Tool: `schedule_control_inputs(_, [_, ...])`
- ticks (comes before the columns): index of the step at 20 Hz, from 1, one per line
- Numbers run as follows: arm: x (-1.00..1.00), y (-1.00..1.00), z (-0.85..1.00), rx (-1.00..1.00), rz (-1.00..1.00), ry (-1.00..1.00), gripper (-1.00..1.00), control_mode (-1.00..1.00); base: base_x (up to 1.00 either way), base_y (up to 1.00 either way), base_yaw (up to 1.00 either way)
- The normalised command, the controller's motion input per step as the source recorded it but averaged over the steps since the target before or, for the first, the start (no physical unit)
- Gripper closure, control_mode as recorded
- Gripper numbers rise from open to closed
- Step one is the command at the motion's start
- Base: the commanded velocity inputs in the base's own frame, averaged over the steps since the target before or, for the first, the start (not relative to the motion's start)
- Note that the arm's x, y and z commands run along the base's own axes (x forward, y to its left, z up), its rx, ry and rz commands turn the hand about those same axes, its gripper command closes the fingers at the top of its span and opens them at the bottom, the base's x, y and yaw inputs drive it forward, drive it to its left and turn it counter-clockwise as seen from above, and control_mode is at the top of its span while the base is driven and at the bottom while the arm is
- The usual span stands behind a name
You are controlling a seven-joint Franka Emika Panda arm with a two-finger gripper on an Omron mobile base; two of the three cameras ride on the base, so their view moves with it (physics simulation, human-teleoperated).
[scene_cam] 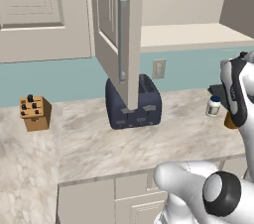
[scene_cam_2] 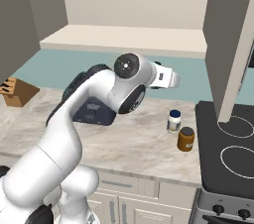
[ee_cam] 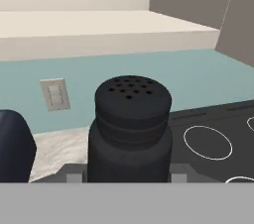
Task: Collect the turmeric, mayonnaise, and shaker from the cabinet and place them next to the stove.
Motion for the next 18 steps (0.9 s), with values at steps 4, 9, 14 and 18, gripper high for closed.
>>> schedule_control_inputs(4, [-0.64, -0.25, -0.67, 0.00, 0.00, 0.00, 1.00, -1.00, 0.00, 0.00, 0.00])
schedule_control_inputs(9, [-0.47, -0.55, -0.66, 0.00, 0.00, 0.00, 1.00, -1.00, 0.00, 0.00, 0.00])
schedule_control_inputs(14, [-0.23, -0.57, -0.60, 0.00, 0.01, 0.02, 1.00, -1.00, 0.00, 0.00, 0.00])
schedule_control_inputs(18, [0.00, -0.40, -0.49, -0.01, 0.02, 0.01, 1.00, -1.00, 0.00, 0.00, 0.00])
